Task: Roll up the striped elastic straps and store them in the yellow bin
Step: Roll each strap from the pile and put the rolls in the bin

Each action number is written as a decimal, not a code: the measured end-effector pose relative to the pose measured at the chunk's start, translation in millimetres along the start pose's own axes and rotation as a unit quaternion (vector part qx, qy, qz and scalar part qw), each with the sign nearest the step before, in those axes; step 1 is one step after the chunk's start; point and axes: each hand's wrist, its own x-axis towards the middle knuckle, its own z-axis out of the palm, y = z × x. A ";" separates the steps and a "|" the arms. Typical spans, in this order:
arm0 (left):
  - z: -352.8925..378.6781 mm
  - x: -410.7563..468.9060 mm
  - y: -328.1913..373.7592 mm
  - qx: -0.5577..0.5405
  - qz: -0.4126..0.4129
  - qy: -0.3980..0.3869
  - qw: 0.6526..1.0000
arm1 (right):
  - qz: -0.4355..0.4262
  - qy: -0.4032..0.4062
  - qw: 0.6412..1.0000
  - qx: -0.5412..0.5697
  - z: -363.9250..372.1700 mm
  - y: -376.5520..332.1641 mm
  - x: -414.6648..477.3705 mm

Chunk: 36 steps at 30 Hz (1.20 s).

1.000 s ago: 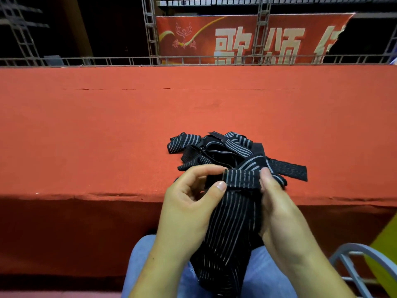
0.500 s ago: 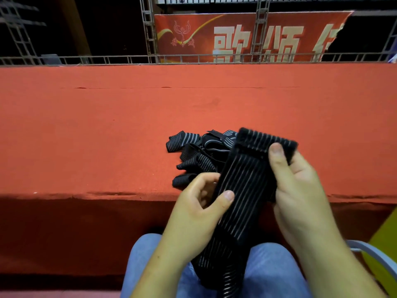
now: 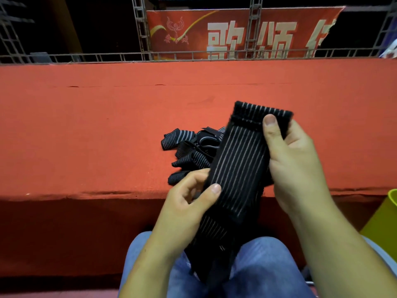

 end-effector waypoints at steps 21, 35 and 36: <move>2.1 5.5 -51.5 0.097 -0.222 -0.015 0.970 | 0.017 -0.022 0.992 0.122 1.4 -26.7 2.3; 11.9 6.4 4.7 -0.002 0.049 0.068 0.996 | 0.027 -0.102 0.994 0.016 1.1 18.4 -24.5; 12.0 6.2 8.4 0.002 0.060 0.069 0.996 | 0.029 -0.111 0.993 0.014 1.2 22.9 -29.6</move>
